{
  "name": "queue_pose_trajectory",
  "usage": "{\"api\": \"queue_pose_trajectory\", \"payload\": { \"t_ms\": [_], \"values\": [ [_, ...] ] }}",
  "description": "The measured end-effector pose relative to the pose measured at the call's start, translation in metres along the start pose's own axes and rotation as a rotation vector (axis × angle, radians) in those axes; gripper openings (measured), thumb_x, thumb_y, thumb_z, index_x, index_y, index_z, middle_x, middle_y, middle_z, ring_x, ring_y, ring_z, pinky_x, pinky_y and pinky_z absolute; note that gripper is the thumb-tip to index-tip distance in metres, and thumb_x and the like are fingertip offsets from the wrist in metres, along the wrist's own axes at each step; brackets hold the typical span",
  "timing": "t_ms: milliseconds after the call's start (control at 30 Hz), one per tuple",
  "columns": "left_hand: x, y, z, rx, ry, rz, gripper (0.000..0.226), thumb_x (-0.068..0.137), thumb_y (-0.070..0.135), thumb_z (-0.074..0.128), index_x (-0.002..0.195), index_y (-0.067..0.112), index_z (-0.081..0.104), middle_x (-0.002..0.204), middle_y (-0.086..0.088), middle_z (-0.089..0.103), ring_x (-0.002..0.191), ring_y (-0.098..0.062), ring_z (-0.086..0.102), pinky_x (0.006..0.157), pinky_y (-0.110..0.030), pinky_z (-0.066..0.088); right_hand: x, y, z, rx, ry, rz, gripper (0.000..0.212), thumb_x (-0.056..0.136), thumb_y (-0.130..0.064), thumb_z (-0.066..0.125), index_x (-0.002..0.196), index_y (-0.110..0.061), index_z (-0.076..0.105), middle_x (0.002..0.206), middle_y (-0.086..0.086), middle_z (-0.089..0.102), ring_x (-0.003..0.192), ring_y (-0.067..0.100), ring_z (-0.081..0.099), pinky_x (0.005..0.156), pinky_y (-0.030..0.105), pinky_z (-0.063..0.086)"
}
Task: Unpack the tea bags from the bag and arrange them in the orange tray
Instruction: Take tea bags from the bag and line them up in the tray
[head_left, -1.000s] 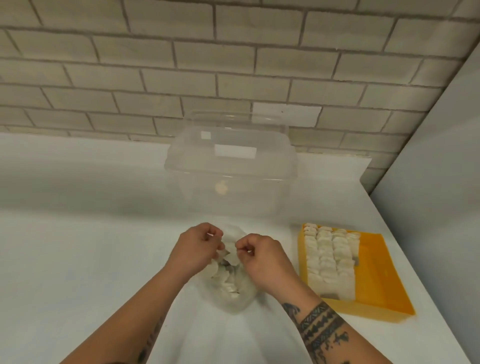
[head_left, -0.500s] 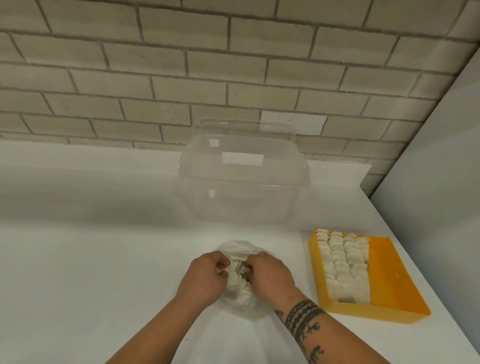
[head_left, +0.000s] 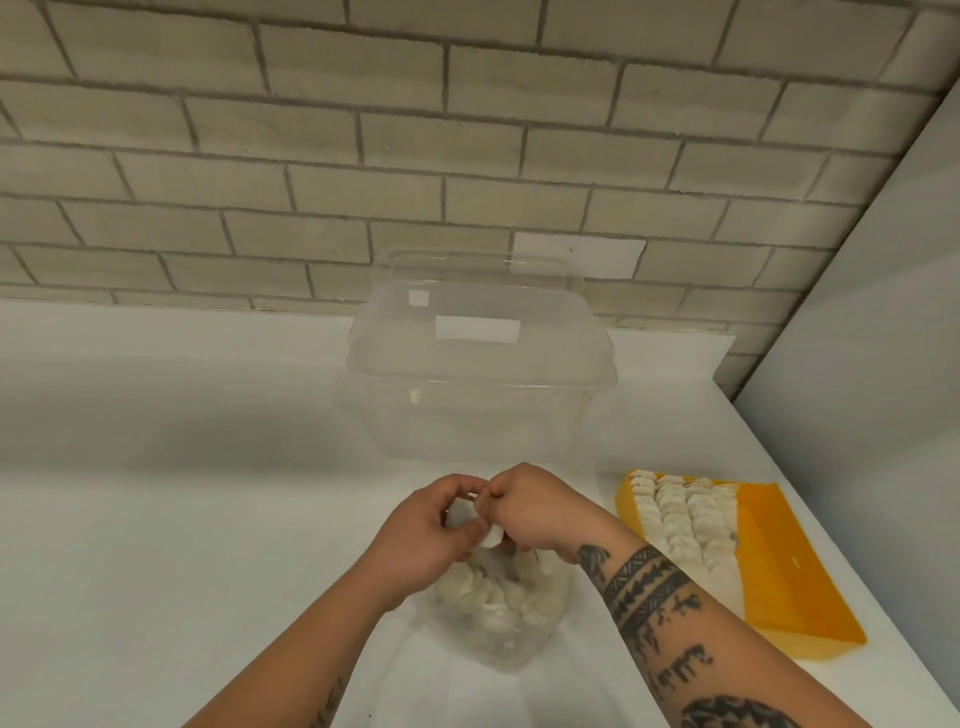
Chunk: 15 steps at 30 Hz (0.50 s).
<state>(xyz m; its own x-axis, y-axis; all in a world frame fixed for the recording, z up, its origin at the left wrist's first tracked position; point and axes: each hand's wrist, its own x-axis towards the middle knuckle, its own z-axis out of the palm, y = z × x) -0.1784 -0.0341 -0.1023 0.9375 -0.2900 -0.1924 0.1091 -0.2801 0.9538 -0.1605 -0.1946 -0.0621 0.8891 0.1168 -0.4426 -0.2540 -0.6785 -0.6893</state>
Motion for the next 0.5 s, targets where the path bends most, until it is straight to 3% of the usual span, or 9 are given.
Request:
{"api": "queue_pose_trajectory", "payload": {
  "t_ms": [67,133,200,300,400,500],
  "values": [
    [0.003,0.000,0.003,0.023,0.132,-0.012,0.022,0.093,0.017,0.070,0.106,0.034,0.071,0.078,0.009,0.074,0.071,-0.013,0.072,0.070,-0.027,0.059,0.003,-0.001,0.001,0.091,0.024,0.023,0.021,0.095,-0.027,0.058,0.089,-0.015,0.074,0.093,0.017,0.076,0.077,0.027,0.073,0.073,0.037,0.057],
    [0.006,-0.002,0.006,-0.047,0.238,-0.049,0.008,0.091,0.022,0.074,0.098,0.025,0.071,0.075,-0.001,0.075,0.066,-0.017,0.072,0.067,-0.030,0.058,0.003,0.000,0.003,0.190,0.052,0.012,0.015,0.094,-0.029,0.065,0.092,-0.016,0.072,0.092,0.012,0.076,0.077,0.021,0.073,0.069,0.035,0.055],
    [0.005,-0.001,0.005,-0.165,0.277,-0.103,0.013,0.090,0.022,0.076,0.095,0.013,0.069,0.078,-0.011,0.075,0.067,-0.022,0.071,0.069,-0.035,0.060,0.002,0.000,0.006,0.235,0.103,-0.040,0.006,0.091,-0.023,0.072,0.094,-0.018,0.070,0.089,0.006,0.075,0.071,0.014,0.069,0.064,0.031,0.054],
    [0.003,0.002,-0.004,-0.249,0.175,-0.160,0.021,0.089,0.021,0.077,0.094,0.005,0.063,0.082,-0.010,0.076,0.076,-0.025,0.075,0.068,-0.034,0.059,0.002,0.000,0.003,0.119,0.180,-0.159,0.005,0.092,-0.020,0.069,0.093,-0.024,0.070,0.090,0.000,0.073,0.079,0.014,0.069,0.072,0.030,0.056],
    [0.000,0.003,-0.012,-0.209,0.004,-0.190,0.019,0.088,0.011,0.076,0.096,0.005,0.060,0.092,-0.013,0.078,0.087,-0.028,0.077,0.076,-0.036,0.059,0.000,-0.003,-0.003,-0.035,0.124,-0.272,0.009,0.094,-0.024,0.066,0.096,-0.031,0.072,0.089,-0.011,0.069,0.079,0.006,0.065,0.070,0.022,0.051],
    [-0.003,-0.001,-0.010,-0.233,0.007,-0.198,0.011,0.093,0.001,0.057,0.103,0.004,0.055,0.096,-0.011,0.078,0.089,-0.029,0.076,0.080,-0.037,0.059,-0.002,-0.005,0.002,0.067,0.127,-0.306,0.009,0.094,-0.025,0.068,0.098,-0.032,0.071,0.091,-0.013,0.072,0.083,0.003,0.068,0.072,0.018,0.051]
  ]
}}
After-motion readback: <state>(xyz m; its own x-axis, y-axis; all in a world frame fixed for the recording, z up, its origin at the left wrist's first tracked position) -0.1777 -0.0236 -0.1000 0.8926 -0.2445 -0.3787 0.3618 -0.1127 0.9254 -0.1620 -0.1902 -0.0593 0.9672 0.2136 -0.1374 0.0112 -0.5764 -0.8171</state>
